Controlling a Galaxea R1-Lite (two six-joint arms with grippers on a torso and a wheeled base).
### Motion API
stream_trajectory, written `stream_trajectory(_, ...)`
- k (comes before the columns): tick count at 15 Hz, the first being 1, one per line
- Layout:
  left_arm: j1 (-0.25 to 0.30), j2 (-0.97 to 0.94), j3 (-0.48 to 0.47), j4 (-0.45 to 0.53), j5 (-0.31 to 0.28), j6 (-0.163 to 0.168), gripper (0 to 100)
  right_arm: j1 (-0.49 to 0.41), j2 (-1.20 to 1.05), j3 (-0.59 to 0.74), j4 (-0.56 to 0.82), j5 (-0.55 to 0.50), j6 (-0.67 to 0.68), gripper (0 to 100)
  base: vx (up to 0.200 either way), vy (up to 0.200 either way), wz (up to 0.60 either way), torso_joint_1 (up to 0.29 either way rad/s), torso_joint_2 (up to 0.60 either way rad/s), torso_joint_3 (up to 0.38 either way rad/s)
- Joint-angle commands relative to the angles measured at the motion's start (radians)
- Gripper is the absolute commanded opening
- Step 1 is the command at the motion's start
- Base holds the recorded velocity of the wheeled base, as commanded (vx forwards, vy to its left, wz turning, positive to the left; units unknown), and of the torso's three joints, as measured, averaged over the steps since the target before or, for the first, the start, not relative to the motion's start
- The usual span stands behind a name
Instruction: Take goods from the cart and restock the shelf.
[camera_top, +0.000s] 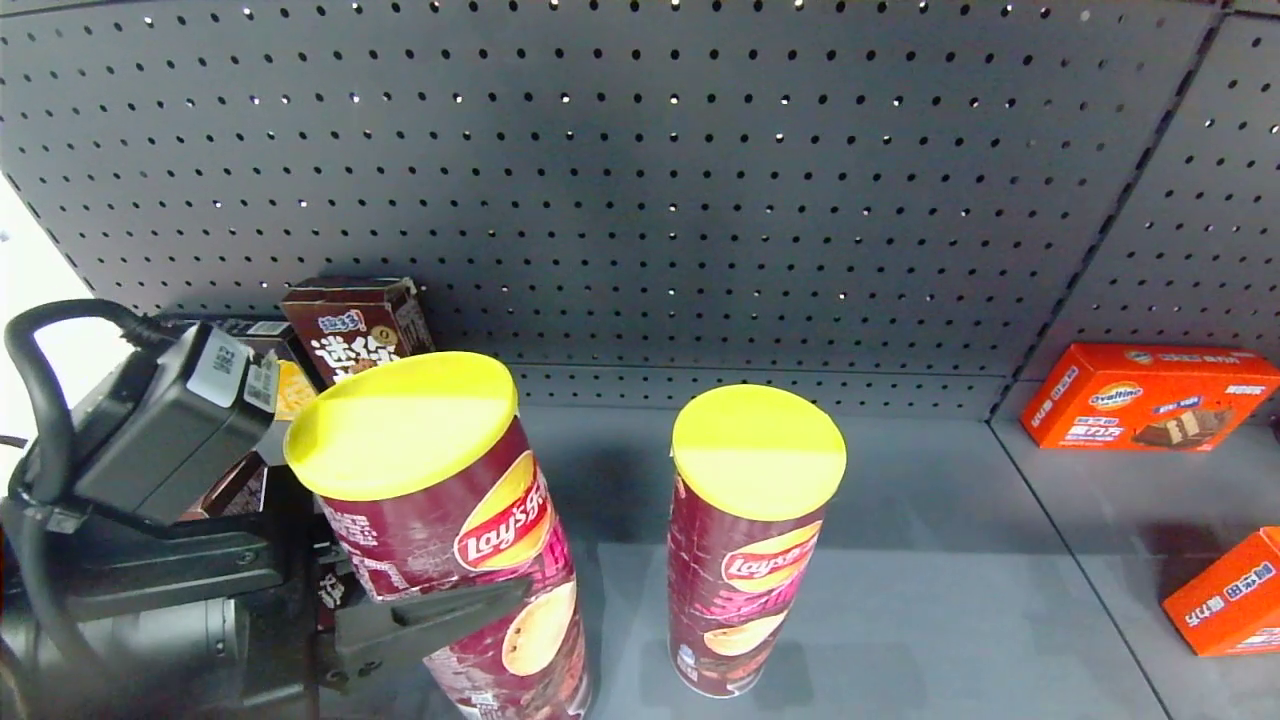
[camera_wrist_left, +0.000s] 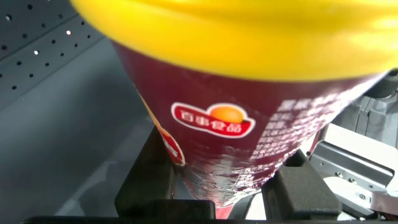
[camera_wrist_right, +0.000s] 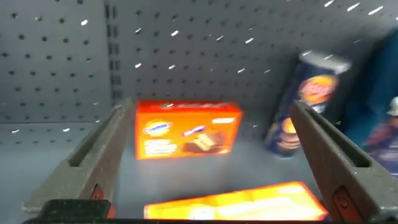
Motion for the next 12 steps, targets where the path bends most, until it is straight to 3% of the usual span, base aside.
stream_trajectory(1,0.002,-0.020,0.011,-0.001,0.000,0.000,0,-0.003,-0.128,0.006,0.086,0.001,-0.019,100,0.000,0.000,0.00,0.000,0.00,0.000)
stream_trajectory(3,0.002,-0.022,0.009,-0.003,0.000,0.000,0,-0.008,-0.252,0.012,0.239,-0.009,-0.019,100,0.000,0.000,0.00,0.000,0.00,0.000)
stream_trajectory(5,0.003,-0.020,0.009,-0.004,-0.003,0.000,0,-0.011,-0.507,-0.003,0.601,-0.010,-0.019,100,0.000,0.000,0.00,0.000,0.00,0.000)
stream_trajectory(7,0.003,-0.020,0.011,-0.004,-0.004,0.000,0,-0.009,-0.657,-0.006,0.808,-0.013,-0.003,100,0.000,0.000,0.00,0.000,0.00,0.000)
stream_trajectory(9,0.005,-0.019,0.008,-0.006,-0.006,0.000,0,-0.009,-0.653,0.029,0.768,0.034,0.023,100,0.000,0.000,0.00,0.000,0.00,0.000)
stream_trajectory(11,0.003,-0.014,0.000,-0.006,-0.007,0.001,0,-0.009,-0.653,0.181,0.652,0.162,0.088,100,0.000,0.000,0.00,0.000,0.00,0.000)
stream_trajectory(12,0.003,-0.013,-0.001,-0.007,-0.007,0.001,0,-0.009,-0.653,0.186,0.650,0.172,0.097,100,0.000,0.000,0.00,0.000,0.00,0.000)
